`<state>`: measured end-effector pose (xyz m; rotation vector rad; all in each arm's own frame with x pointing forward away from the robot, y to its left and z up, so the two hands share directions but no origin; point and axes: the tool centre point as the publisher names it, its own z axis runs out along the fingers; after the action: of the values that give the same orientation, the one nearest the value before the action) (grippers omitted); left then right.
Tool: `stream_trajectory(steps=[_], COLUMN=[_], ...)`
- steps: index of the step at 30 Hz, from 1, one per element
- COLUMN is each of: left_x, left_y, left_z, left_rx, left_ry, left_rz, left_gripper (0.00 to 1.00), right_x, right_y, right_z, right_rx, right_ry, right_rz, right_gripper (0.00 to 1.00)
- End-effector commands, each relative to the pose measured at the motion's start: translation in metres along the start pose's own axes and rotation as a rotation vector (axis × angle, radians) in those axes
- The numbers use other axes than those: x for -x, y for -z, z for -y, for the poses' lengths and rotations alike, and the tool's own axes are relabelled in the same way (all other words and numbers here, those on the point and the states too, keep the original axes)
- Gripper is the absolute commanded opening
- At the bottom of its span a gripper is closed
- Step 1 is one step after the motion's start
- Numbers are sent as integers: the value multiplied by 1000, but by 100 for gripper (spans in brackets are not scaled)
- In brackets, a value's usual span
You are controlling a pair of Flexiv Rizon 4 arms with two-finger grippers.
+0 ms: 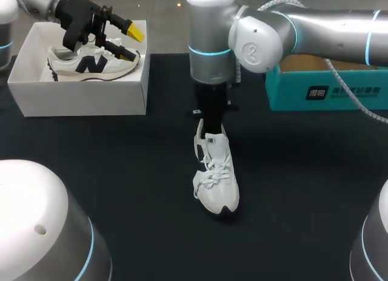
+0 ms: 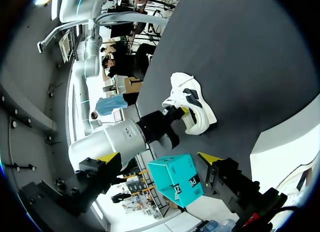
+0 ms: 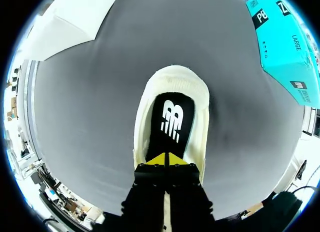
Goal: Take the shoe out of the shoebox, open the shoe tongue, remove and reinsert the insole, then place the shoe into the shoebox
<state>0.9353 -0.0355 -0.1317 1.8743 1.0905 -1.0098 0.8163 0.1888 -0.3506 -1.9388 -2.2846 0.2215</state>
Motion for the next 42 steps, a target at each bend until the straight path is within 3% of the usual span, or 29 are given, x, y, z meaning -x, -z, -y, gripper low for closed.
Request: stream_trajectory(steps=[1, 10, 12, 13, 16, 17, 18, 19, 42], left_x=[0, 0, 0, 0, 0, 0, 0, 0, 0], left_y=[0, 0, 0, 0, 0, 0, 0, 0, 0], left_z=[0, 0, 0, 0, 0, 0, 0, 0, 0], left_rx=[-1, -1, -1, -1, -1, -1, -1, -1, -1], left_ry=[-1, -1, -1, -1, -1, -1, -1, -1, -1], left_rz=[-2, -2, -2, -2, -2, -2, -2, -2, -2], left_gripper=[100, 100, 100, 100, 100, 100, 100, 100, 100], right_x=[3, 4, 4, 4, 4, 4, 5, 5, 0], right_y=[-1, -8, -9, -9, -9, -9, -9, -9, 5], right_z=[-2, 6, 7, 8, 8, 9, 9, 9, 16], right_rx=[-50, -129, -135, -139, -150, -156, -157, -157, -174], right_ry=[-5, -36, -42, -44, -49, -52, -53, -54, -57], right_rz=[-16, -45, -50, -51, -57, -55, -55, -57, -66], right_gripper=[0, 0, 30, 40, 45, 60, 89, 100, 100])
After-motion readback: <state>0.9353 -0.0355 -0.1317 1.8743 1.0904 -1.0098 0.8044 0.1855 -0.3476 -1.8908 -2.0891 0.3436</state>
